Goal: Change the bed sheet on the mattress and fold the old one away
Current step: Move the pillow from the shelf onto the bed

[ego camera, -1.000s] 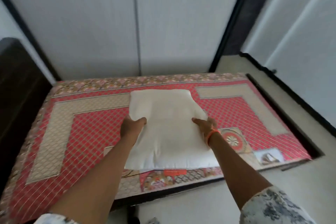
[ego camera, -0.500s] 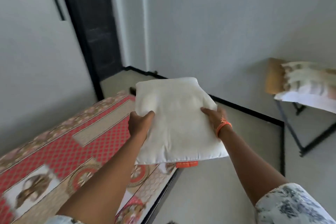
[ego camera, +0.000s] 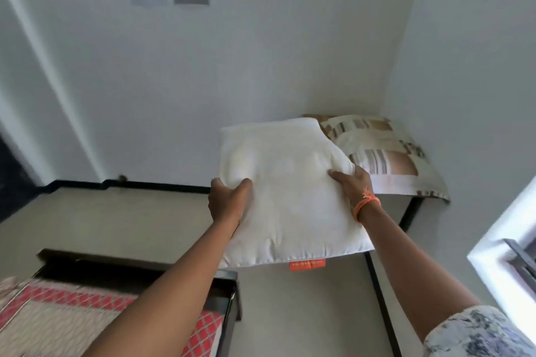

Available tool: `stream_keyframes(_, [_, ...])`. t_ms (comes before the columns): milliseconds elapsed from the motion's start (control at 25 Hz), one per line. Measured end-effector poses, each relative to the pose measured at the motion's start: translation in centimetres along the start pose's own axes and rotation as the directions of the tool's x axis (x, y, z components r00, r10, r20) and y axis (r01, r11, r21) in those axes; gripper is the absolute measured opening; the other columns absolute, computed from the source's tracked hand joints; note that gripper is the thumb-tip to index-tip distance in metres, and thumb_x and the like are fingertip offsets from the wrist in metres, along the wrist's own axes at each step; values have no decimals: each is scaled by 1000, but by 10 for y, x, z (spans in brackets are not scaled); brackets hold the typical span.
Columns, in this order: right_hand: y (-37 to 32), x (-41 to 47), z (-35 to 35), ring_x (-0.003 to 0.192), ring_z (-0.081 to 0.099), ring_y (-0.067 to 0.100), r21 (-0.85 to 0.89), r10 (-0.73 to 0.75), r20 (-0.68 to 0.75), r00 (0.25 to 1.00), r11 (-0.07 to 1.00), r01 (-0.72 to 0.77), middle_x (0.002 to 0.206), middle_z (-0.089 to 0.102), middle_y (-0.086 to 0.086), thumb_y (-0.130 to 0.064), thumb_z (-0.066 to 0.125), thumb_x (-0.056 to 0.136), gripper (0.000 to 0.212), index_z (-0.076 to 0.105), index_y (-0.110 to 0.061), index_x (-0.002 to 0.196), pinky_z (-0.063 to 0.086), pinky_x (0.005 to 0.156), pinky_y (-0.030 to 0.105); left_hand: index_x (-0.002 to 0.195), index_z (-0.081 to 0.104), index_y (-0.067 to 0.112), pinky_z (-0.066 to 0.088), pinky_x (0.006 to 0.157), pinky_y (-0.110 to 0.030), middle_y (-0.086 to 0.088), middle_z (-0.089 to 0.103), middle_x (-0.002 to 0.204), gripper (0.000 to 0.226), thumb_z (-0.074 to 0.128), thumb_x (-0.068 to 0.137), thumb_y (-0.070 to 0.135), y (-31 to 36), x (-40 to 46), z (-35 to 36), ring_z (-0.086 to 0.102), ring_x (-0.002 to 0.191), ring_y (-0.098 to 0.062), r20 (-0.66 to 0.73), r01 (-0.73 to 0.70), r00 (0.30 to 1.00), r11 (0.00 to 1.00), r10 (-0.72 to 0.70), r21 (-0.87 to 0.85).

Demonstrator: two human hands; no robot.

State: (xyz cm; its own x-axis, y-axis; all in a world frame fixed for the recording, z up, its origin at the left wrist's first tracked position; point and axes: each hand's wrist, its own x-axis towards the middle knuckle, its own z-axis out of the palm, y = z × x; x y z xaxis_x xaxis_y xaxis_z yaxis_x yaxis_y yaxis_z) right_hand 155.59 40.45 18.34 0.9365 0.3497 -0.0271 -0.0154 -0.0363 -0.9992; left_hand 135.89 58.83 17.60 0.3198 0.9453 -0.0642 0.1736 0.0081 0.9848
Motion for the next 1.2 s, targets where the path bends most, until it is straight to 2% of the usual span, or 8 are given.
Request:
stream_keyframes(280, [-40,239,-107,90,69,22,-58,-61,-130,990,997,54,98,73,0,-32,84,56,56,67,-17,108,56,87,42,104,49,11,46,73,-33,4,57,92,46,74,75,36,69,85,252,59,87,-25,152,-72,985,996,79,-54])
stream_keyframes(440, [-58,360,-175,88,71,22,-159,-120,-232,965,984,84,95,74,1,-39,87,50,60,68,-18,103,58,84,46,113,48,11,49,84,-35,-3,58,108,56,78,74,38,96,122,385,59,98,-28,221,-110,968,992,119,-56])
stream_keyframes(560, [-59,429,-213,95,68,23,-309,-161,-335,928,949,53,106,71,4,-46,84,51,69,65,-17,110,55,89,41,131,46,11,48,91,-33,-2,58,122,72,80,73,38,97,155,475,59,109,-24,322,-135,934,988,153,-77])
stream_keyframes(640, [-42,459,-227,111,61,30,-513,-152,-336,929,857,-45,124,63,13,-42,78,71,68,55,-12,128,48,97,38,143,36,10,45,99,-32,-3,53,135,90,83,73,40,78,174,524,55,120,-23,467,-62,882,998,63,-16])
stream_keyframes(760, [13,490,-229,133,38,40,-779,-2,-398,917,528,-337,148,35,23,-43,53,93,71,26,-6,147,32,110,51,146,22,4,40,109,-37,-11,42,147,110,81,70,58,37,190,570,48,130,-30,604,103,765,968,-225,230])
stream_keyframes(880, [31,517,-213,135,30,43,-825,-33,-481,876,356,-440,152,24,22,-38,40,97,61,27,-7,147,26,109,60,129,29,10,47,102,-40,-9,53,133,99,79,64,67,25,197,592,56,118,-30,616,60,756,961,-220,270])
stream_keyframes(1080, [15,554,-158,146,2,41,-965,24,-169,985,199,-171,161,4,16,-68,18,93,79,12,-17,154,-2,107,71,133,31,11,47,99,-39,-3,53,129,96,84,66,56,24,199,593,57,114,-25,550,85,814,975,-186,204])
stream_keyframes(1200, [26,540,-120,147,3,40,-996,25,73,997,52,71,160,3,20,-68,16,93,83,10,-12,154,-2,106,72,136,32,16,47,93,-35,-1,54,130,89,80,72,54,24,183,575,57,111,-22,516,126,836,980,-188,154])
